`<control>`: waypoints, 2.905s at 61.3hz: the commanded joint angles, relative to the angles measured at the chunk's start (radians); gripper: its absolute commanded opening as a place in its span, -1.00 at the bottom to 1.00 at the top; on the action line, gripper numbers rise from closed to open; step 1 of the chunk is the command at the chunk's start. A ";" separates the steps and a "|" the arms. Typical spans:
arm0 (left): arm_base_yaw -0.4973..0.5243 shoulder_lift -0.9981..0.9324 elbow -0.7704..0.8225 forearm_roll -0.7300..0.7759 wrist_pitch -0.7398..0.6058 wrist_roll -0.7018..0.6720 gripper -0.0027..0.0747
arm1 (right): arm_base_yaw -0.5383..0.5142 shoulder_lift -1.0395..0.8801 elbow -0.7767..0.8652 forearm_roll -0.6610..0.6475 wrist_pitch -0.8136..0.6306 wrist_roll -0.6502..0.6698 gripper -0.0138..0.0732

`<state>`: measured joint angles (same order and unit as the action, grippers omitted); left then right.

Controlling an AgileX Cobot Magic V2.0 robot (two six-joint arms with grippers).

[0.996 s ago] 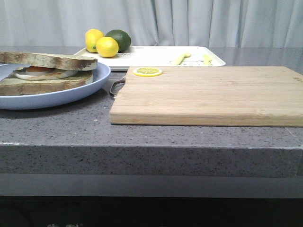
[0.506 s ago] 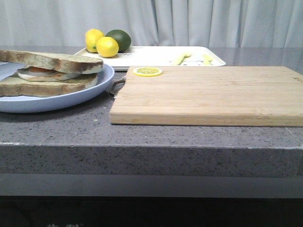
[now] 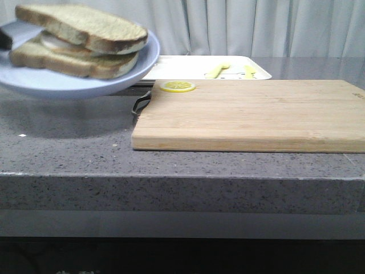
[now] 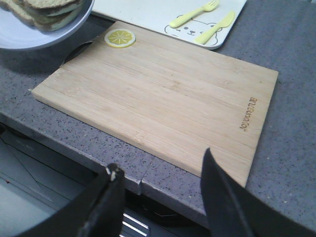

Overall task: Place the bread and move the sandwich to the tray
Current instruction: 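Carry the plate farther from the robot and lower it onto the white tray, then open the left gripper and withdraw it from the plate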

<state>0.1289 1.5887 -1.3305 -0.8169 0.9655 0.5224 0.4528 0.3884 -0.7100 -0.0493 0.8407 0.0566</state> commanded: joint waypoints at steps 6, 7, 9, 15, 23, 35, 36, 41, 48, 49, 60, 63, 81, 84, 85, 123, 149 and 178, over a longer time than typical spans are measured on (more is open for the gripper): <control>-0.068 0.028 -0.217 -0.112 -0.018 -0.075 -0.98 | -0.005 0.005 -0.024 -0.010 -0.078 0.000 0.20; -0.073 0.038 -0.234 -0.112 -0.018 -0.083 -0.98 | -0.005 0.005 -0.024 -0.010 -0.078 0.000 0.20; -0.085 0.064 -0.275 -0.112 -0.016 -0.103 -0.98 | -0.005 0.005 -0.024 -0.010 -0.078 0.000 0.20; -0.107 0.142 -0.393 -0.112 -0.006 -0.170 -0.98 | -0.005 0.005 -0.024 -0.010 -0.078 0.000 0.20; -0.136 0.247 -0.530 -0.110 -0.008 -0.264 -0.98 | -0.005 0.005 -0.024 -0.010 -0.078 0.000 0.20; -0.145 0.399 -0.692 -0.106 -0.007 -0.386 -0.97 | -0.005 0.005 -0.024 -0.010 -0.078 0.000 0.20; -0.145 0.409 -0.700 -0.103 -0.007 -0.394 -0.97 | -0.005 0.005 -0.024 -0.010 -0.078 0.000 0.20; -0.145 0.463 -0.747 -0.101 -0.007 -0.423 -0.97 | -0.005 0.005 -0.024 -0.010 -0.078 0.000 0.20; -0.145 0.521 -0.777 -0.096 -0.007 -0.440 -0.97 | -0.005 0.005 -0.024 -0.010 -0.078 0.000 0.20; -0.145 0.527 -0.779 -0.094 -0.007 -0.440 -0.97 | -0.005 0.005 -0.024 -0.010 -0.078 0.000 0.20; -0.148 0.564 -0.780 -0.052 -0.007 -0.461 -0.97 | -0.005 0.005 -0.024 -0.010 -0.078 0.000 0.20; -0.148 0.564 -0.780 -0.020 -0.011 -0.461 -0.97 | -0.005 0.005 -0.024 -0.010 -0.078 0.000 0.20; -0.148 0.564 -0.780 0.016 0.002 -0.461 -0.34 | -0.005 0.005 -0.024 -0.010 -0.078 0.000 0.20; -0.148 0.564 -0.780 0.016 0.010 -0.461 -0.19 | -0.005 0.005 -0.024 -0.010 -0.078 0.000 0.20; -0.148 0.564 -0.780 0.014 0.014 -0.461 -0.16 | -0.005 0.005 -0.024 -0.010 -0.078 0.000 0.20; -0.146 0.409 -0.780 0.186 0.029 -0.430 -0.07 | -0.005 0.005 -0.024 -0.010 -0.078 0.000 0.20; -0.146 0.128 -0.770 0.433 0.034 -0.430 -0.09 | -0.005 0.005 -0.024 -0.010 -0.078 0.000 0.20; -0.349 -0.397 -0.191 0.670 -0.168 -0.370 -0.09 | -0.005 0.005 -0.024 -0.010 -0.078 0.000 0.20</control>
<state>-0.1750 1.2968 -1.6097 -0.1498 0.9252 0.1312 0.4528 0.3884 -0.7100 -0.0493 0.8407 0.0580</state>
